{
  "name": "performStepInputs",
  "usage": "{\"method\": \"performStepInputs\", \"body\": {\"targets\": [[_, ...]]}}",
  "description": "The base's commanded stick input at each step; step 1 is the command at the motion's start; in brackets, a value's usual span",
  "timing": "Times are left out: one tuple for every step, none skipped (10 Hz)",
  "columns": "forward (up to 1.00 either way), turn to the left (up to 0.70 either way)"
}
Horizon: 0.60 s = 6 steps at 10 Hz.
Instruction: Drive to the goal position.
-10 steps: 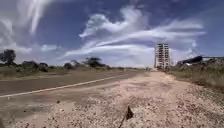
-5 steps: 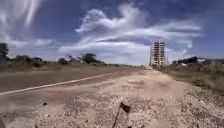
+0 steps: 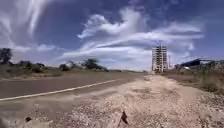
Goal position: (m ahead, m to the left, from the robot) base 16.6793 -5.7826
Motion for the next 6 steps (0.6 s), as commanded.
{"method": "performStepInputs", "body": {"targets": [[1.0, 0.0], [1.0, 0.0], [1.0, 0.0], [1.0, 0.0], [1.0, 0.0], [1.0, 0.0]]}}
